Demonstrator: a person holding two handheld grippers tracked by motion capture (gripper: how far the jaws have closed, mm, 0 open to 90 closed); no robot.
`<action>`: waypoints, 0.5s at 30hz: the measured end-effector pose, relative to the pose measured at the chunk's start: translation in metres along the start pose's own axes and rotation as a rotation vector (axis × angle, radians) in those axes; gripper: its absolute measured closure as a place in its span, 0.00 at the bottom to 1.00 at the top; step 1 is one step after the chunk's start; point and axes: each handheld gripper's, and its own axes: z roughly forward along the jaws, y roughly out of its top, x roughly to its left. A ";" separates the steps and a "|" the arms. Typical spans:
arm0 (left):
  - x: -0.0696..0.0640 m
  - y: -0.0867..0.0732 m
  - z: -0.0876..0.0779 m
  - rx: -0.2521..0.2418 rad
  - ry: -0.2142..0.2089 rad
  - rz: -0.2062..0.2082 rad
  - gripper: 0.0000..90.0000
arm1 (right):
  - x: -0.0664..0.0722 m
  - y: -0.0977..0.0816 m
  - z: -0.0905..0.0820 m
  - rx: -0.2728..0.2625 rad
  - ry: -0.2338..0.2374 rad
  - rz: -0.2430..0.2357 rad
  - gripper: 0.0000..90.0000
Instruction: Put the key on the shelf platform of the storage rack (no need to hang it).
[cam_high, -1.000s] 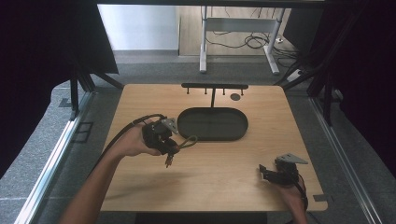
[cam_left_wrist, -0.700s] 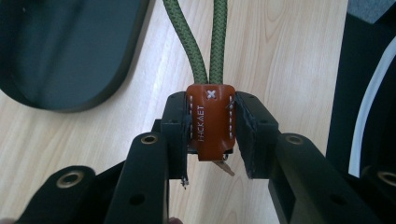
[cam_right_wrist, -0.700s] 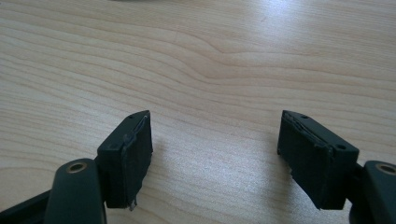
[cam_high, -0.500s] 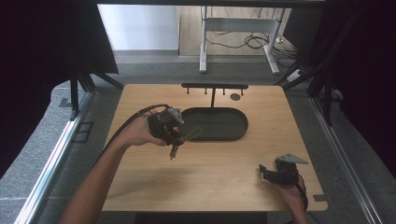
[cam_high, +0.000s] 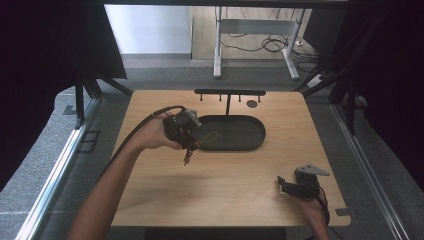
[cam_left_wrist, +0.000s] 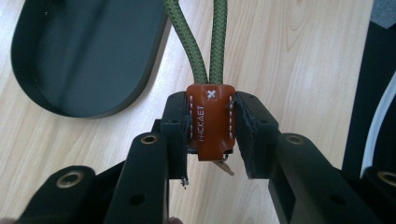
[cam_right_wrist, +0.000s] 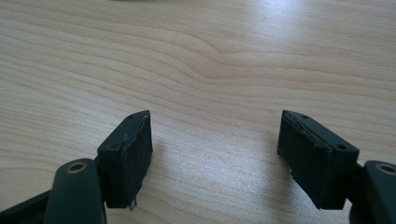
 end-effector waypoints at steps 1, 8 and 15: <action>0.000 0.000 0.000 0.000 0.000 0.000 0.74 | 0.000 0.000 0.000 0.000 0.000 0.000 0.29; 0.010 0.005 -0.003 0.000 0.010 -0.016 0.74 | 0.000 0.000 0.000 0.001 -0.002 -0.002 0.29; 0.019 0.011 -0.004 0.003 0.018 -0.030 0.74 | 0.000 0.000 0.000 0.000 -0.002 0.003 0.29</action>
